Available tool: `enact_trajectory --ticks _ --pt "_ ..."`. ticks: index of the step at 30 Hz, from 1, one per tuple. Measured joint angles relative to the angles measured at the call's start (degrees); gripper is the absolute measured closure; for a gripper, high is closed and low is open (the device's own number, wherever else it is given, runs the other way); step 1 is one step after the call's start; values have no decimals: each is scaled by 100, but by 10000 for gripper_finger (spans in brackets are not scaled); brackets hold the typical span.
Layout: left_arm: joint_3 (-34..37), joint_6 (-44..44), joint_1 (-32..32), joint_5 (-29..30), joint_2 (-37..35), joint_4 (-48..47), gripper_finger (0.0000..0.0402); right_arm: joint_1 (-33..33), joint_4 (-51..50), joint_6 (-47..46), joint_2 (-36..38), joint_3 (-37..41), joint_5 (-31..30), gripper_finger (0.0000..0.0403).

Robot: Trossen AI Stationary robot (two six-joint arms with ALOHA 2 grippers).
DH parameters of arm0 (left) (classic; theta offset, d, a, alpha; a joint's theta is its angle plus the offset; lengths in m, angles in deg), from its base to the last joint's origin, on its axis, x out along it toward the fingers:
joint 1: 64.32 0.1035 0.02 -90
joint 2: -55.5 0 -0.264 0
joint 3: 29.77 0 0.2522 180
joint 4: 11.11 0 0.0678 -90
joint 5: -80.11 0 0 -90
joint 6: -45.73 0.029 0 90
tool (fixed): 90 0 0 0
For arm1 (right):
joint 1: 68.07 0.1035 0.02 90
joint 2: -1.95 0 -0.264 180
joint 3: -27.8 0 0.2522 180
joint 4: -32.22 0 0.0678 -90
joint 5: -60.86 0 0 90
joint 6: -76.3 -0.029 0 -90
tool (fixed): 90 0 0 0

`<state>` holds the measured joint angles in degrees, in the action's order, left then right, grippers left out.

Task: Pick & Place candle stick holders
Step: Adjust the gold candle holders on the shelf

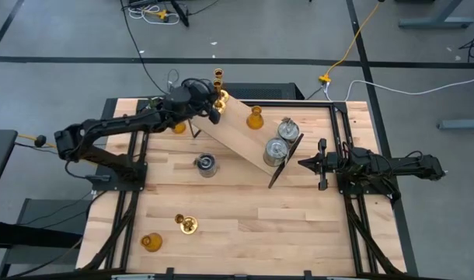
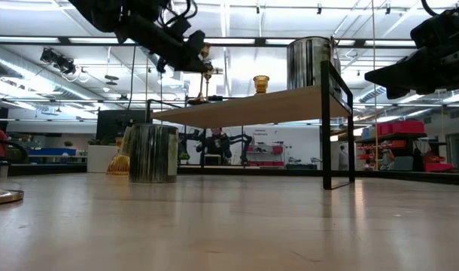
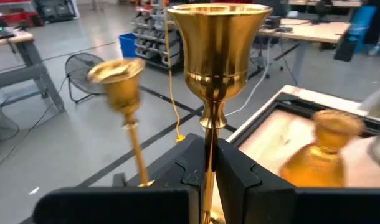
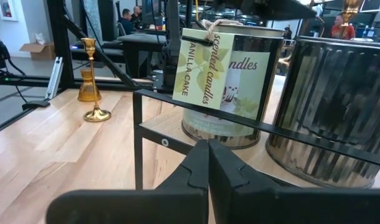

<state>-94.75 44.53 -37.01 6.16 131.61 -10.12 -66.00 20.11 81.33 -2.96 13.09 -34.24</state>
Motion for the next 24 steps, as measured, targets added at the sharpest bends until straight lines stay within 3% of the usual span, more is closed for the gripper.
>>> enact_trajectory --ticks 24 --pt "549 -216 216 87 -43 633 374 0 -1 0 0 0 0 400"
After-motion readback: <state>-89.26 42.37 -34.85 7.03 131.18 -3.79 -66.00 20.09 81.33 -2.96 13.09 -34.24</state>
